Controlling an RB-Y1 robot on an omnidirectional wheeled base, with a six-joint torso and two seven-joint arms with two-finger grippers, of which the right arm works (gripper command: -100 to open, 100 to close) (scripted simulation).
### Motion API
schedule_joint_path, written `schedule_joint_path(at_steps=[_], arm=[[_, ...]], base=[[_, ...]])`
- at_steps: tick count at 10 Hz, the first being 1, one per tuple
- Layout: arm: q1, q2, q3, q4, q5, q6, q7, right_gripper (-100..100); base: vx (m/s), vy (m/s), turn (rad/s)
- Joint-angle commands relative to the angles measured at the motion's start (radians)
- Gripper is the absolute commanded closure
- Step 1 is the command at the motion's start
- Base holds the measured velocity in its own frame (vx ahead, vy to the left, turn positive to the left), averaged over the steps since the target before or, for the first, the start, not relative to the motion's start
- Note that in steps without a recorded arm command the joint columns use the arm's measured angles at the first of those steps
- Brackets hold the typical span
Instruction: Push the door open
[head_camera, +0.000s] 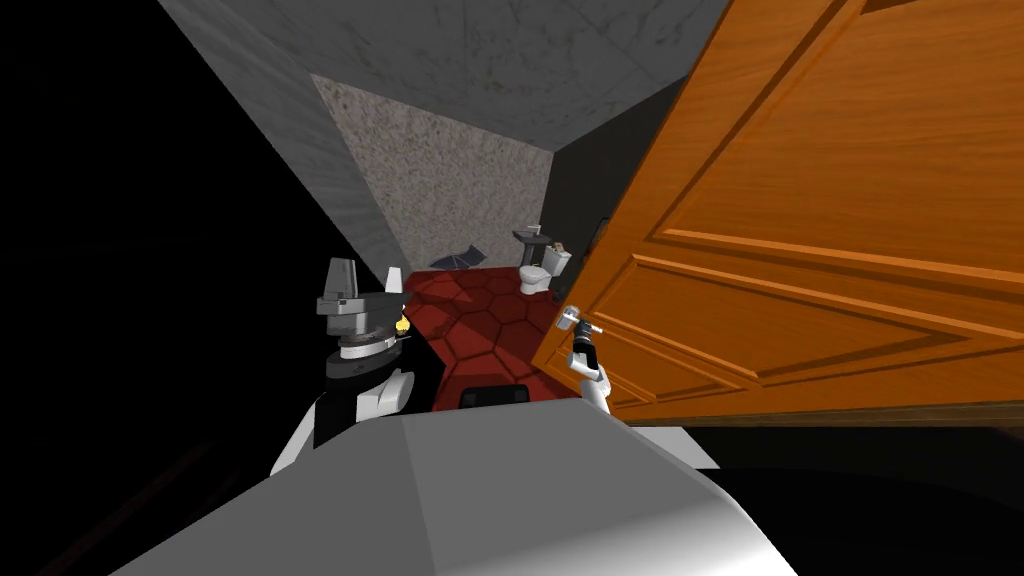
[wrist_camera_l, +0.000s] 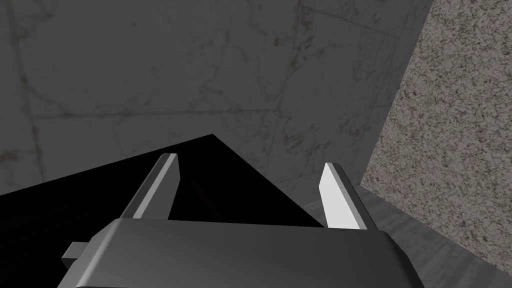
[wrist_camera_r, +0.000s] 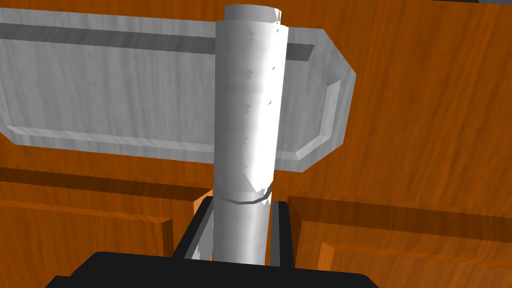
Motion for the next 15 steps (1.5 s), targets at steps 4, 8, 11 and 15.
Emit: schedule_joint_path(at_steps=[4, 8, 11, 15], arm=[[0.013, -0.013, -0.061, -0.017, -0.012, 0.006, 0.002, 100], [0.014, -0.007, -0.102, -0.015, -0.019, 0.006, 0.008, 100], [0.016, 0.003, -0.141, -0.014, -0.025, 0.006, 0.013, 100], [0.02, 0.012, -0.158, -0.011, -0.029, 0.005, 0.014, 100]], base=[[0.181, 0.006, -0.058], [0.167, 0.019, -0.067], [0.222, 0.028, -0.079], [0.153, 0.031, -0.058]])
